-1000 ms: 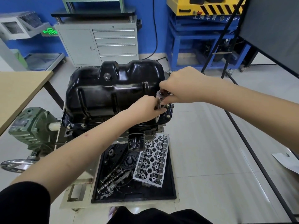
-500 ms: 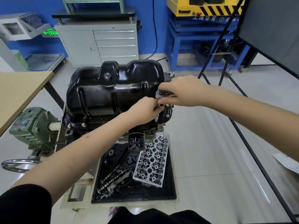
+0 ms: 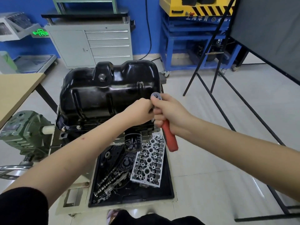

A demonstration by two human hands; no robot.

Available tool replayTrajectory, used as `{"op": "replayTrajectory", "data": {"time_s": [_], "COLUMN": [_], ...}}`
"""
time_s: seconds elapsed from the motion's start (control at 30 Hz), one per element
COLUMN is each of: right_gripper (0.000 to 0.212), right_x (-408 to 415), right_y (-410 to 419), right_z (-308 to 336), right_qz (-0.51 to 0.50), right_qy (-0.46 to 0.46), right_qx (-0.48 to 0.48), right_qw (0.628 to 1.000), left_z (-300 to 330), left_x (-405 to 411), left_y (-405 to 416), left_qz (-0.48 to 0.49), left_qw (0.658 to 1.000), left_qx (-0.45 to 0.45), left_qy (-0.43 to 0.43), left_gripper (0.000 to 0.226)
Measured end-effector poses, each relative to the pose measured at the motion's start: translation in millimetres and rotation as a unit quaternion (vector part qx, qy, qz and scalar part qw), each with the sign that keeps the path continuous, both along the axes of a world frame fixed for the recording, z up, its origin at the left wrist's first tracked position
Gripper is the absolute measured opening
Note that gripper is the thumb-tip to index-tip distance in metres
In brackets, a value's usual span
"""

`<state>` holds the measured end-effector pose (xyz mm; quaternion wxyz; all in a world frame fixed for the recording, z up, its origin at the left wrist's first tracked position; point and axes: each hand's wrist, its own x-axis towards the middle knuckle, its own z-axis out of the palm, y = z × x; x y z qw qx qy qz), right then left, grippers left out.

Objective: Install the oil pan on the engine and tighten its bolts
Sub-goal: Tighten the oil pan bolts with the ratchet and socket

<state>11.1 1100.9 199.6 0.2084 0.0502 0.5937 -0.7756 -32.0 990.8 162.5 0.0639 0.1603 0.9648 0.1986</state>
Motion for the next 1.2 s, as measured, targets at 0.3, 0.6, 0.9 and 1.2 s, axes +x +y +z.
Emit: {"op": "replayTrajectory", "data": {"time_s": [0.3,0.6,0.9,1.2], "right_gripper": [0.015,0.024,0.023,0.022], "right_x": [1,-22,-24,-30], "right_y": [-11,35,53,57], "right_z": [-3,46,31,22], "right_qz": [-0.038,0.096,0.080,0.092], "right_qy": [-0.030,0.061,0.072,0.107], "right_qx": [-0.069,0.090,0.162,0.192], "right_qw": [0.996,0.989,0.981,0.971], "left_z": [7,27,16,10], "left_x": [6,-10,-17,-22], "left_y": [-4,10,38,38], "left_qz": [0.016,-0.020,-0.033,-0.034], "left_qw": [0.991,0.993,0.998,0.997], "left_qx": [0.111,0.068,0.031,0.018], "left_qy": [-0.071,0.091,0.053,0.066], "left_gripper": [0.017,0.040,0.043,0.041]}}
